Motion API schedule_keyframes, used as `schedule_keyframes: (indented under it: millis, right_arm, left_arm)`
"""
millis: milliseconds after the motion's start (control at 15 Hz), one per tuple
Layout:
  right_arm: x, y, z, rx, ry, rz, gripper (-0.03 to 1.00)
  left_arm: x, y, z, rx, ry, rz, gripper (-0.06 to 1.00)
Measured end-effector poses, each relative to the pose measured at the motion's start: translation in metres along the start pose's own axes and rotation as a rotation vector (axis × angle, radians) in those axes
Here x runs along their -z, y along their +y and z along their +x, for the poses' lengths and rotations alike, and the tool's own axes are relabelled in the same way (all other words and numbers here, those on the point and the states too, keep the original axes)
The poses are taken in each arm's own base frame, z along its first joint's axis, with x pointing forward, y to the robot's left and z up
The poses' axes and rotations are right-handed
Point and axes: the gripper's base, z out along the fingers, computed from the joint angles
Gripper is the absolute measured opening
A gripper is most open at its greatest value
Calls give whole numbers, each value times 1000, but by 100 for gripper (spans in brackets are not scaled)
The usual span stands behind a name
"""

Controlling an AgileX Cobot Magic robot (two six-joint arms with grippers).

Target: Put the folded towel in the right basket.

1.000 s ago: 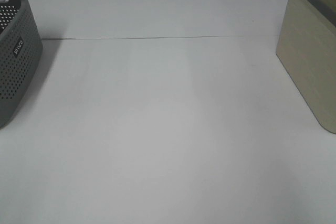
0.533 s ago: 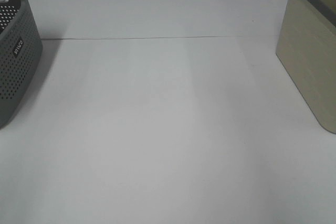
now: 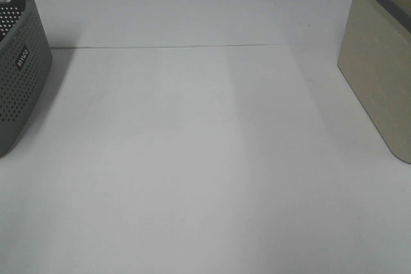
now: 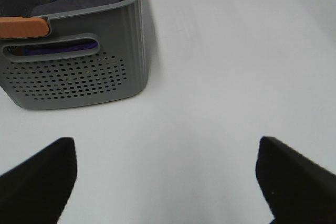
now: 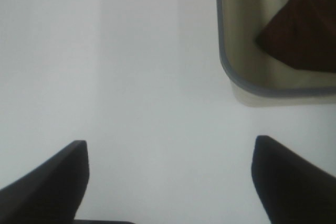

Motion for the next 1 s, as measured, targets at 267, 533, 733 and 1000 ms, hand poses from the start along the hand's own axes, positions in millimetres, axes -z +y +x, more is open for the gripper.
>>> schedule_keyframes:
  millis: [267,533,733,1000]
  right_arm:
    - [26,3,78,20,-64,99,79]
    - [30,3,155,39,-155,160,79]
    - [10,0,198,60,-210,170,79]
    - [9,0,208,137,-315,113,79]
  left_arm:
    - [0,0,0,0,0,0,88]
    - [0,0,0,0,0,0,88]
    - [0,0,0,0,0,0,88]
    - [0,0,0,0,0,0,88]
